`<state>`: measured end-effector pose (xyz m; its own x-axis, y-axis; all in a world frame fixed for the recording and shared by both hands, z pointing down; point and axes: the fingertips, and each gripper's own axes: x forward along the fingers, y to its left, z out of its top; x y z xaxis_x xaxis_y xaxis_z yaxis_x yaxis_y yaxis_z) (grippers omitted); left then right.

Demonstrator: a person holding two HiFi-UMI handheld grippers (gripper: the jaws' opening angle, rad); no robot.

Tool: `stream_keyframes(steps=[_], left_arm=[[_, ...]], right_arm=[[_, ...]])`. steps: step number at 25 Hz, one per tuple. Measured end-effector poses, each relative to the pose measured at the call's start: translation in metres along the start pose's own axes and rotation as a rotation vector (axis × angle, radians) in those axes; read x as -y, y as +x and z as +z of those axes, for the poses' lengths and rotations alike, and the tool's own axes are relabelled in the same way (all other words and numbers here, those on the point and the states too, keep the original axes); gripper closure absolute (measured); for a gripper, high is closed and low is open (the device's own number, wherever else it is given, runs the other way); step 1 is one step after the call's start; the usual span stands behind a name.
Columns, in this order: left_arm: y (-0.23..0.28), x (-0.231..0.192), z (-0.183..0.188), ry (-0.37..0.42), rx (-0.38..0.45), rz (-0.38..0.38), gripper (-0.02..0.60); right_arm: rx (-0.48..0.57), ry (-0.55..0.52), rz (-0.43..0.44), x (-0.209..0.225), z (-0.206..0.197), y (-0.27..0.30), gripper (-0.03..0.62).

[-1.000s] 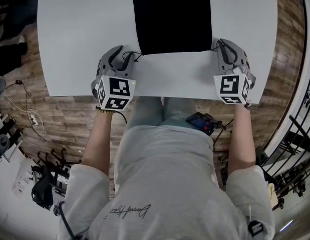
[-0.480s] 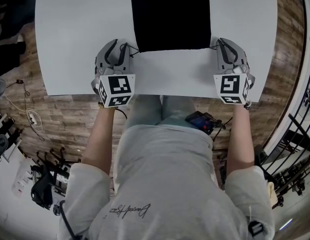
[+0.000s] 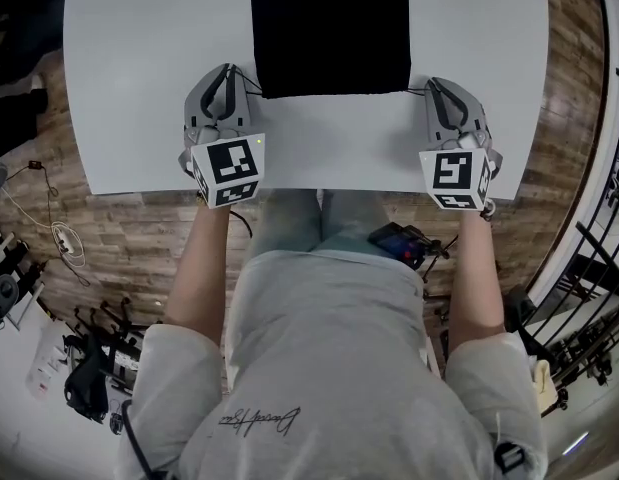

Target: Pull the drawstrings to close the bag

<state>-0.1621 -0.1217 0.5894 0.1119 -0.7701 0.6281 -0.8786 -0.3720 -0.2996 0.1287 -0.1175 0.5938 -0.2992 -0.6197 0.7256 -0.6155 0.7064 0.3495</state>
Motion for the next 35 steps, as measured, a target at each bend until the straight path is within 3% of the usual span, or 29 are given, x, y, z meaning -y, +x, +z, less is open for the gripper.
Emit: stream_keyframes(steps=[11, 23, 35], left_arm=[[-0.017, -0.027, 0.028, -0.121, 0.103, 0.076, 0.569], [-0.051, -0.045, 0.058, -0.193, 0.165, 0.088, 0.571], [-0.079, -0.043, 0.087, -0.27, 0.208, 0.053, 0.571]], right_arm=[[0.066, 0.179, -0.103, 0.019, 0.021, -0.012, 0.566], [0.162, 0.395, -0.126, 0.045, 0.045, -0.045, 0.568], [0.207, 0.411, -0.141, 0.069, 0.062, -0.08, 0.568]])
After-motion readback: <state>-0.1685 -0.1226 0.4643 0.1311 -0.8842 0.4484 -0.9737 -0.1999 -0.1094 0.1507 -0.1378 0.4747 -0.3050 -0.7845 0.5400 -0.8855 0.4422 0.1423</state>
